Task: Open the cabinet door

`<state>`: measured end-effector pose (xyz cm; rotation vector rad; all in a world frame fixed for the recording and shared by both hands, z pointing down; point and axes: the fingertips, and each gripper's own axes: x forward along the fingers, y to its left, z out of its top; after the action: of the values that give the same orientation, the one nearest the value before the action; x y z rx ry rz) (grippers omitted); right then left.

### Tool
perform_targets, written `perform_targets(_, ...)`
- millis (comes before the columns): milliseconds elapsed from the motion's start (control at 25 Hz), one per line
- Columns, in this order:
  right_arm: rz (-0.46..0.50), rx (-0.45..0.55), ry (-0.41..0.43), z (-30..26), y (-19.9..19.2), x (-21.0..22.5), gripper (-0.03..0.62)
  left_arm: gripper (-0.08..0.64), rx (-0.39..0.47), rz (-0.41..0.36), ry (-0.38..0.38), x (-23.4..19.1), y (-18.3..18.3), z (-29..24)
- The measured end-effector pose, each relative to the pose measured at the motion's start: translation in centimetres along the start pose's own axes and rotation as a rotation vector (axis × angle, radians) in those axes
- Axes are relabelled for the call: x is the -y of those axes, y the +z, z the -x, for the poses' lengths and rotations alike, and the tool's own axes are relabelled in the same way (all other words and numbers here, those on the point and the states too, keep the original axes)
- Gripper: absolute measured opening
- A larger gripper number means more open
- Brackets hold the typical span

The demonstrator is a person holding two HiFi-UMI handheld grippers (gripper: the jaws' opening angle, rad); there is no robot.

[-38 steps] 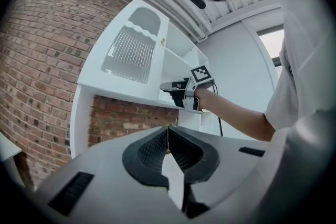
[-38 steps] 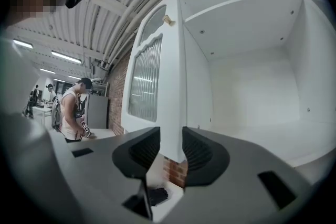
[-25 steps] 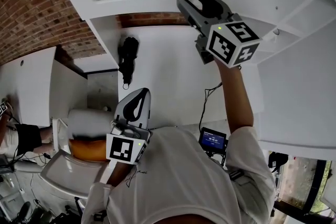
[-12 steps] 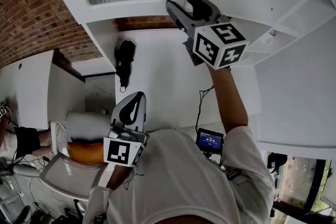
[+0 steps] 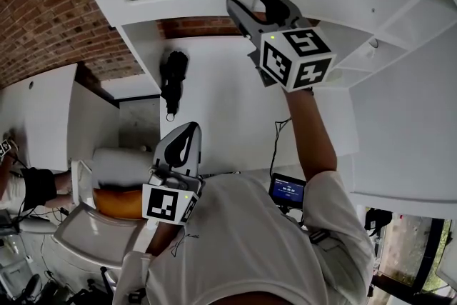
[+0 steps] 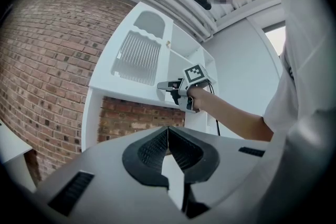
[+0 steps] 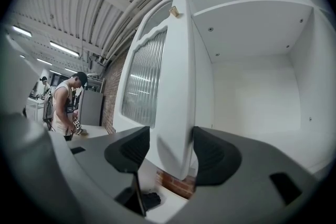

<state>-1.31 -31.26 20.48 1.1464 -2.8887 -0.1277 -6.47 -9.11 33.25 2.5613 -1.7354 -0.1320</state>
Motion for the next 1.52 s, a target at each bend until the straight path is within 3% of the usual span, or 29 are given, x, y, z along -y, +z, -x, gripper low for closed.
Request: perform_targets(1520,-0.03,0.052,0.096,4.7,0.2,-3.9,0.225,0.016,-0.042,0.02,-0.064,1.5,-1.1,0.3)
